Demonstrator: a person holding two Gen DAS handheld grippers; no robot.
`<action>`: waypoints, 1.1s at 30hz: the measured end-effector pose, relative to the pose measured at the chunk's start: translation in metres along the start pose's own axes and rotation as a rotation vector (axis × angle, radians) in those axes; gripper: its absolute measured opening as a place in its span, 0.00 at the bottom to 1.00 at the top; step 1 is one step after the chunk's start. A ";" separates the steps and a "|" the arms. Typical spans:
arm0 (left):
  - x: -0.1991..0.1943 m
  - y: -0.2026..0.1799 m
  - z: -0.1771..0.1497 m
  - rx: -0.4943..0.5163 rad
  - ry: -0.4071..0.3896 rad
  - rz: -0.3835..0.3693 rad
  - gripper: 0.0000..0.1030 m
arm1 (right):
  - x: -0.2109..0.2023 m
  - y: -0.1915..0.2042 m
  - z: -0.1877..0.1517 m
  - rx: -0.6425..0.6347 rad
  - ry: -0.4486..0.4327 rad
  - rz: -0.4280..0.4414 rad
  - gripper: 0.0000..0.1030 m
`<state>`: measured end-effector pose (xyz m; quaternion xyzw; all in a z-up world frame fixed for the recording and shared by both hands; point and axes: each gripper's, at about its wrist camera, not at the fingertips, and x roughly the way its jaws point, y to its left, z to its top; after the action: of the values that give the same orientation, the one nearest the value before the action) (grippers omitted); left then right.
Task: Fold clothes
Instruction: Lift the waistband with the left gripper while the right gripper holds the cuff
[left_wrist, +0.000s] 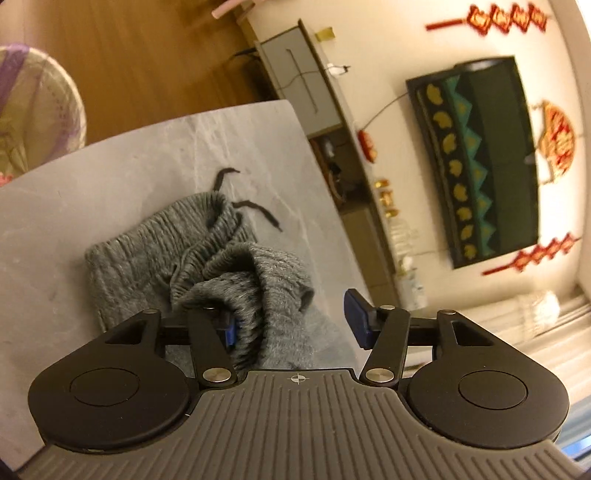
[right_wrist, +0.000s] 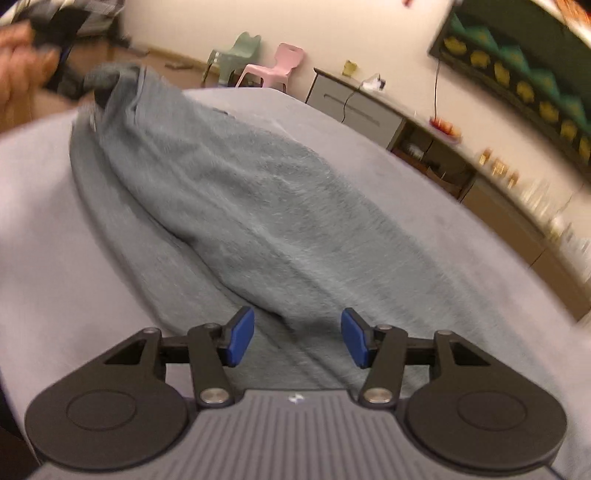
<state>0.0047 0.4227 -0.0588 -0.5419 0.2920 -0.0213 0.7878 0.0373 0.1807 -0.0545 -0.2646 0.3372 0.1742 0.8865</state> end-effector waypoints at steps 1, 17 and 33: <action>0.002 -0.001 -0.002 0.008 -0.001 0.017 0.47 | 0.005 -0.001 0.001 -0.011 0.011 0.003 0.51; -0.065 0.052 -0.009 -0.051 -0.035 0.083 0.07 | -0.043 0.008 -0.014 -0.108 0.023 0.202 0.01; 0.027 0.020 -0.001 0.105 0.050 0.165 0.10 | 0.031 -0.019 -0.003 -0.081 0.103 0.023 0.03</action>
<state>0.0214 0.4204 -0.0881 -0.4734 0.3539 0.0148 0.8065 0.0670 0.1673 -0.0707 -0.3051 0.3779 0.1840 0.8545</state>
